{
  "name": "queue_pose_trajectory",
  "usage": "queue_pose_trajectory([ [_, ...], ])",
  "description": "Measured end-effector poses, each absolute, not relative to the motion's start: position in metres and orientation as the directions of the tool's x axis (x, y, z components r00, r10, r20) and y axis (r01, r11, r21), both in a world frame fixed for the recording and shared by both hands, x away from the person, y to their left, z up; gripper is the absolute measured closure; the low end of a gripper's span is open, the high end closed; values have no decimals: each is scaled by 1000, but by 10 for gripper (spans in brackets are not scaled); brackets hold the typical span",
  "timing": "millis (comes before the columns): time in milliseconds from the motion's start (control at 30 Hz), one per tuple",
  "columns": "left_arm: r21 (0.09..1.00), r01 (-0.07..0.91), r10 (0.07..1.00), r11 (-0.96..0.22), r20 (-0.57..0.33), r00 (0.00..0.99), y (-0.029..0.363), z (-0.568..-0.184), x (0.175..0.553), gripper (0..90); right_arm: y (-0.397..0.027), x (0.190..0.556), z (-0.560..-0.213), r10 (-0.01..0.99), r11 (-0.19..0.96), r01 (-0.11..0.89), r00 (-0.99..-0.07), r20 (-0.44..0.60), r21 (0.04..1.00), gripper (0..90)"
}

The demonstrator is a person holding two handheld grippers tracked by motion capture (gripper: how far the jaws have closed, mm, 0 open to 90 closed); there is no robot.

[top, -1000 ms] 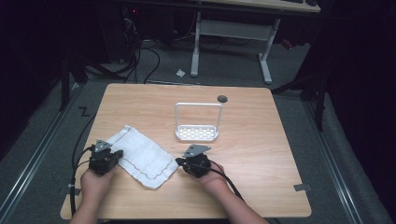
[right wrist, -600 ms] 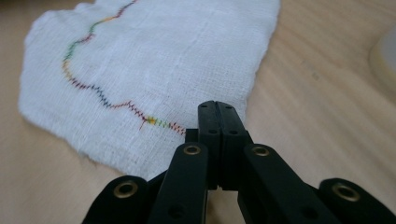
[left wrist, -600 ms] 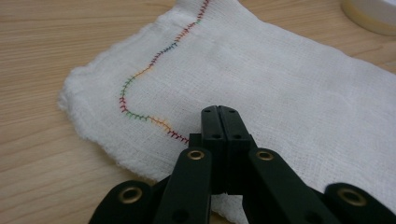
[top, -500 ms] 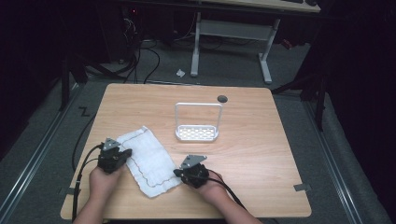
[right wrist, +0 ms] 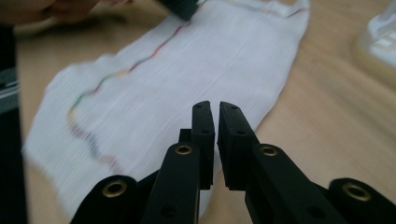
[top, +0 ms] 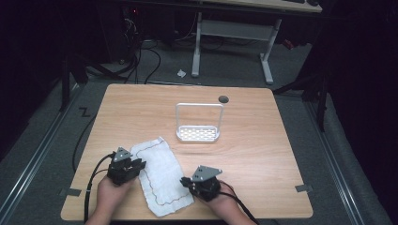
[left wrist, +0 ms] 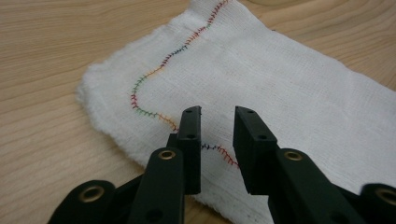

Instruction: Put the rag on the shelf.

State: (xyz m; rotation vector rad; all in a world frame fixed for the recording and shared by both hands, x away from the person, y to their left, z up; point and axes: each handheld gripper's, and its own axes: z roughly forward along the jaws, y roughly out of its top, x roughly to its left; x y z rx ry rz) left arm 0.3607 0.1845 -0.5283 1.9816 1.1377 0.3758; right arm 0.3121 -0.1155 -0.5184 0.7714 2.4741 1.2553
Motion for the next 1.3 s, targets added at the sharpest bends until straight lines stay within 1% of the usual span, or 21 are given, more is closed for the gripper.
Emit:
queue_pose_trajectory([
  [33, 761, 598, 827, -250, -154, 541, 186, -528, 355, 686, -112, 322, -517, 573, 474, 340, -819, 9, 812, 855],
  [100, 746, 621, 830, -241, -173, 530, 184, -530, 348, 677, -103, 340, -516, 595, 470, 350, -803, 2, 810, 855],
  [133, 746, 621, 830, -241, -173, 530, 184, -530, 348, 677, -103, 340, -516, 595, 470, 350, -803, 2, 810, 855],
  [167, 741, 624, 832, -248, -168, 529, 182, -532, 345, 677, -96, 351, -516, 603, 472, 355, -798, -2, 807, 857],
  [200, 741, 616, 838, -268, -137, 528, 179, -531, 343, 686, -81, 373, -519, 613, 489, 365, -790, -15, 792, 858],
  [267, 739, 615, 841, -276, -125, 527, 178, -532, 343, 714, -71, 387, -522, 623, 501, 387, -782, -11, 774, 858],
  [300, 739, 615, 841, -276, -125, 527, 178, -532, 343, 723, -71, 387, -522, 623, 501, 387, -782, -11, 774, 858],
  [333, 741, 618, 840, -261, -142, 525, 179, -533, 344, 729, -63, 398, -529, 634, 510, 409, -774, -9, 756, 858],
  [367, 741, 618, 840, -261, -142, 525, 179, -533, 344, 730, -63, 398, -529, 634, 510, 409, -774, -9, 756, 858],
  [400, 741, 622, 837, -255, -153, 525, 180, -534, 345, 734, -63, 399, -536, 634, 516, 410, -773, -14, 752, 859],
  [567, 746, 605, 815, -280, -148, 560, 173, -535, 343, 753, -71, 390, -536, 633, 527, 395, -773, -38, 752, 860],
  [800, 752, 561, 763, -346, -123, 635, 144, -536, 338, 760, -104, 369, -538, 645, 512, 392, -763, -40, 764, 860],
  [833, 755, 549, 751, -359, -115, 650, 140, -536, 337, 762, -117, 362, -539, 652, 503, 401, -758, -31, 766, 860],
  [900, 755, 530, 731, -386, -99, 675, 130, -536, 336, 764, -124, 356, -539, 656, 498, 407, -754, -26, 766, 860],
  [1033, 758, 512, 716, -405, -86, 693, 117, -536, 336, 768, -137, 347, -538, 667, 499, 413, -744, -34, 762, 860],
  [1233, 766, 510, 690, -391, -123, 713, 97, -538, 343, 808, -150, 338, -537, 686, 500, 431, -726, -39, 751, 866],
  [1300, 767, 502, 669, -399, -131, 732, 84, -538, 345, 819, -159, 334, -536, 696, 497, 445, -717, -36, 745, 868],
])
